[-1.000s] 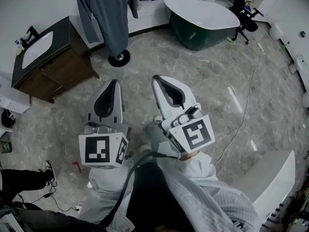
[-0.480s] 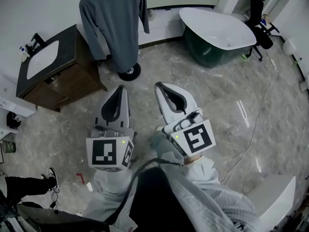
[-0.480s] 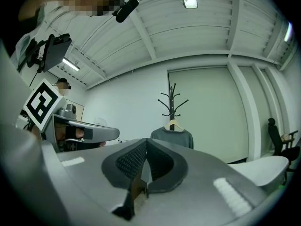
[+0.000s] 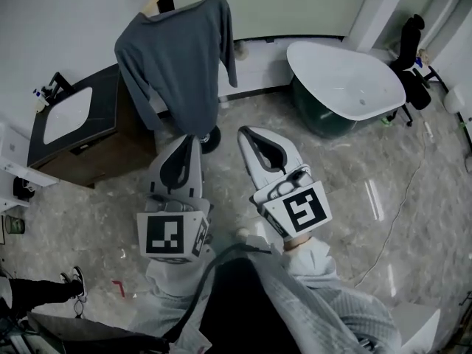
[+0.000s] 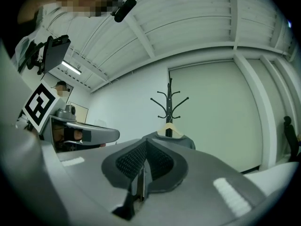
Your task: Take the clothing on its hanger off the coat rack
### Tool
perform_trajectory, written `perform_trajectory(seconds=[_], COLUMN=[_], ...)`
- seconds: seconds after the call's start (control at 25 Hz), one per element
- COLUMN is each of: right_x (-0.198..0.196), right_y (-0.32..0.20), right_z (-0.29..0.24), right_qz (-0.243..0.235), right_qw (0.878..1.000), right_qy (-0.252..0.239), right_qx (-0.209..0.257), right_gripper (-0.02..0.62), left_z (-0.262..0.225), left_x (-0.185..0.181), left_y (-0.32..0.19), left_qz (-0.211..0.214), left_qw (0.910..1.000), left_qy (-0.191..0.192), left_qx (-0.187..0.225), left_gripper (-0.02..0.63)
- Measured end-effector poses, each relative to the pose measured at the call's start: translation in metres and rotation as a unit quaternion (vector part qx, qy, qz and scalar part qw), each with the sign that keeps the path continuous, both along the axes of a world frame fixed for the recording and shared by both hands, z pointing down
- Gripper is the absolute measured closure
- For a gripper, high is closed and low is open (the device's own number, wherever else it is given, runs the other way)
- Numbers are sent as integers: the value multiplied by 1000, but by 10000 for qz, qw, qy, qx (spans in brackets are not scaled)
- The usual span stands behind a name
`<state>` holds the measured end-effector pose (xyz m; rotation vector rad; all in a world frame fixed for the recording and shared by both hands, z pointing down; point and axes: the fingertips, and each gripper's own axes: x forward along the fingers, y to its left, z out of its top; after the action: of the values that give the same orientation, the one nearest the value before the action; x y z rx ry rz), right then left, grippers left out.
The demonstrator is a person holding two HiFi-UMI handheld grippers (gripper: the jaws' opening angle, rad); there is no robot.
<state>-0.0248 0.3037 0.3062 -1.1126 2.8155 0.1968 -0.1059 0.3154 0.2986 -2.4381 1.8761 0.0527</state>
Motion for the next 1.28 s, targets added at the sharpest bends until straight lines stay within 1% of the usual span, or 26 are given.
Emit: perform_trajectory(seconds=[0.12, 0.2, 0.32, 0.4, 0.56, 0.72, 0.8, 0.88, 1.0, 1.12, 1.2, 1.28], right_x=[-8, -17, -28, -35, -50, -65, -73, -85, -96, -90, -90, -98], right_y=[-32, -64, -117, -153, -239, -321, -350, -375, -410, -448, -470, -484], right_z=[11, 20, 34, 37, 14, 0, -2, 5, 10, 7, 5, 3], right_qz=[-129, -194, -192, -210, -177, 46, 105, 107, -96, -376, -580, -886], right_qw=[9998, 9996, 9994, 9995, 9997, 10000, 9999, 9999, 9998, 9987, 9977, 9958], right_qy=[56, 136, 162, 69, -132, -59, -7, 90, 161, 254, 258, 214], right_qx=[-103, -149, -225, -216, 71, 62, 116, 71, -101, -241, -222, -120], right_gripper=[594, 594, 594, 594, 594, 594, 594, 594, 594, 594, 594, 594], left_z=[13, 23, 34, 38, 20, 3, 0, 3, 13, 13, 14, 15], left_x=[-2, -9, -20, -25, -43, -68, -80, -92, -99, -90, -88, -93], left_y=[-36, -70, -123, -161, -249, -330, -359, -380, -405, -432, -447, -456], left_qz=[5, -8, -37, -28, -79, -91, -107, -143, -268, -418, -524, -625], left_qw=[9998, 9995, 9993, 9993, 9998, 9997, 9997, 9997, 9990, 9976, 9969, 9965], left_qy=[-38, -19, -13, -93, -193, -214, -195, -184, -224, -224, -202, -178], left_qx=[-206, -318, -384, -362, -78, -31, -40, -67, -264, -498, -556, -535], left_gripper=[601, 601, 601, 601, 601, 601, 601, 601, 601, 601, 601, 601])
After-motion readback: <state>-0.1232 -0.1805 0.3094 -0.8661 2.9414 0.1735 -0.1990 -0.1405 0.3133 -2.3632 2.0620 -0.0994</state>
